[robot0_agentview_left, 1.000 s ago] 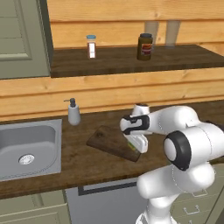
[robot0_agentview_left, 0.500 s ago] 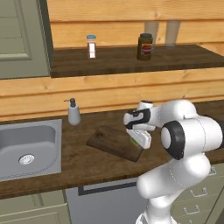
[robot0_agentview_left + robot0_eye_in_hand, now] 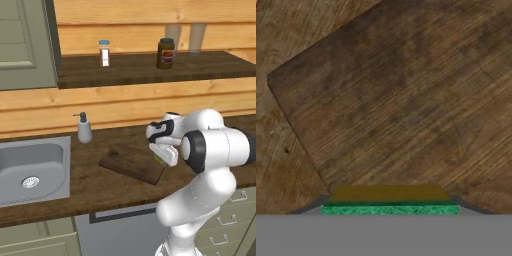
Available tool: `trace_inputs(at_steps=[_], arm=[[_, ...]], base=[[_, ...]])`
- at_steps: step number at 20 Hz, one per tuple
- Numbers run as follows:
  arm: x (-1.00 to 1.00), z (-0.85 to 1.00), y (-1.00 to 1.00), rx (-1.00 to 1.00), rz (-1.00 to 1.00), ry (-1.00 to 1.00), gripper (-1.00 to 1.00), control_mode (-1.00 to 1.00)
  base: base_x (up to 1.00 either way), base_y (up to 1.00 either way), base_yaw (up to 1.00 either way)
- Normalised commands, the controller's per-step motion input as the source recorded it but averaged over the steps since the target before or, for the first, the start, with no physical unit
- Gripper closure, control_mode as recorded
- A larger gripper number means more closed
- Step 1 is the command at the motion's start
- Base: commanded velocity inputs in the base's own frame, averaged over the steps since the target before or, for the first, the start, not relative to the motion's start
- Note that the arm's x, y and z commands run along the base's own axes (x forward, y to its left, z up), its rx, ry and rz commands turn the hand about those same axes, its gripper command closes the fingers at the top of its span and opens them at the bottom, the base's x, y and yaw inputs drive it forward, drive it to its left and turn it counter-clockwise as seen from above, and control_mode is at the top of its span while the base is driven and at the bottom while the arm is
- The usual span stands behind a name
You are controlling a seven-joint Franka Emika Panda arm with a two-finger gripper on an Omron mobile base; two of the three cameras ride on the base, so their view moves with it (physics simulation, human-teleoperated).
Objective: Pick up the sponge from the counter and clean the cutting board by briefly scrubbing or pressing down on the cutting board. Once finished, release the sponge.
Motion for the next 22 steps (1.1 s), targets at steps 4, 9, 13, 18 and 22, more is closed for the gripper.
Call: trace_inputs(at_steps=[4,9,13,18,22], arm=[[-0.04,0.0,-0.41,-0.08,0.0,0.0,1.0,-1.0],[-0.15,0.0,-0.6,-0.05,0.0,0.0,1.0,-1.0],[-0.11,0.0,-0.68,0.0,0.0,0.0,1.0,-1.0],[-0.04,0.0,-0.45,0.0,0.0,0.0,-1.0,-1.0],[0.0,0.0,-0.03,0.0,0.0,0.0,-1.0,-1.0]], base=[[0.0,0.0,0.0],[0.0,0.0,0.0],[0.0,0.0,0.0],[0.0,0.0,0.0],[0.0,0.0,0.0]])
